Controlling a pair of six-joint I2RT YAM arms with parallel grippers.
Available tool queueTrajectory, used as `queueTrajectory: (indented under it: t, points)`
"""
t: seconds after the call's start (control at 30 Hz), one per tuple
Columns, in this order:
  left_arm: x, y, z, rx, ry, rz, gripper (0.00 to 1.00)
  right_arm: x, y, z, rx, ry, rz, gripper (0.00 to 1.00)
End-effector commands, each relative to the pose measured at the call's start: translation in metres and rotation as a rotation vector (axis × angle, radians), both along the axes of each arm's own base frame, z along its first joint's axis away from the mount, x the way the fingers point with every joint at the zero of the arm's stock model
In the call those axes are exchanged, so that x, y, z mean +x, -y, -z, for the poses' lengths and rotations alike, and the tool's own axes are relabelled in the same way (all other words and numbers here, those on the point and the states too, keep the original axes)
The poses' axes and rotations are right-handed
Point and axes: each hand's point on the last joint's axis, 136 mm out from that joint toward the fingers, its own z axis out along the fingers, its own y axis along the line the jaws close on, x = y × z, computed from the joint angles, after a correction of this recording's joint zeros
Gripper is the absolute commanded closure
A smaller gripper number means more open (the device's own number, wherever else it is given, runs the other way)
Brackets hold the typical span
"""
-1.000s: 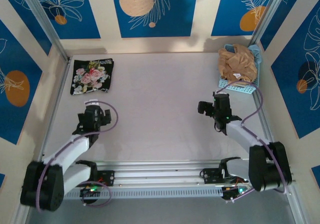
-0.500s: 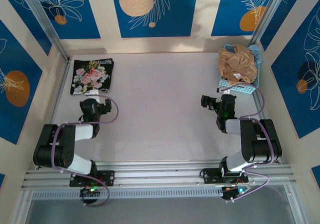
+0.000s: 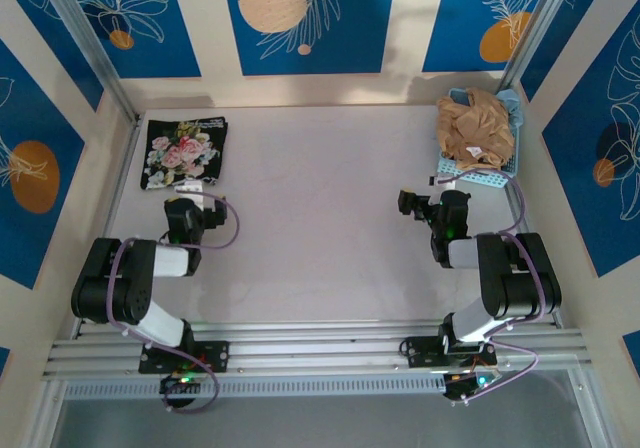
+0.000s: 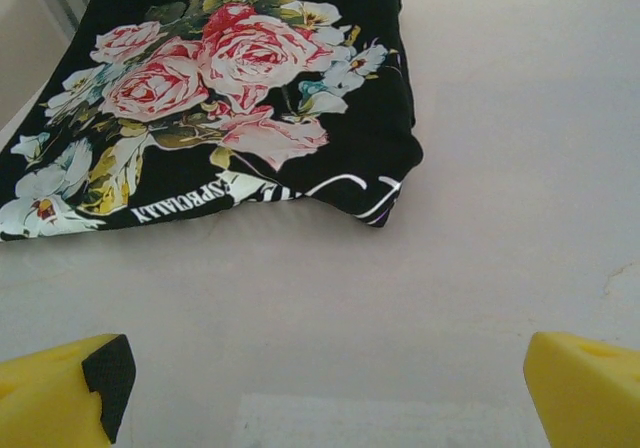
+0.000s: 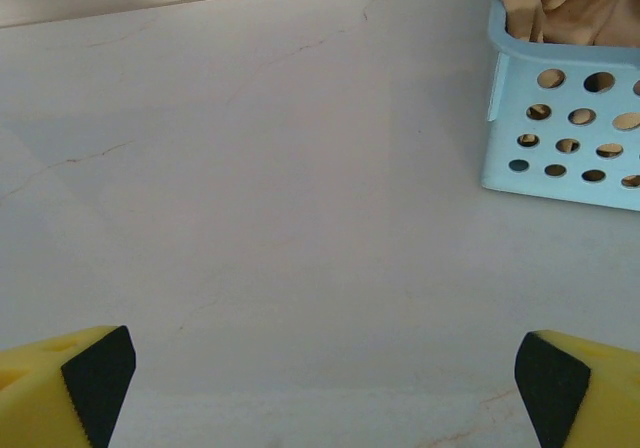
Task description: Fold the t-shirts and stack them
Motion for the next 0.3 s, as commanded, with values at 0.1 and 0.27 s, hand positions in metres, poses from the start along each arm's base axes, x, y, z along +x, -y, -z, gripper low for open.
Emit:
queueTrajectory:
  t: [0.1,0.27]
  points:
    - [0.0034,0.0081,-0.0083,0.018,0.028,0.033,0.0,0.0061,-0.0019,-0.01,-0.024,0.039,-0.015,0.01]
    - [0.0036,0.0081,-0.0081,0.018,0.027,0.032,0.0,0.0057,-0.0011,-0.0107,-0.022,0.043,-0.013,0.01]
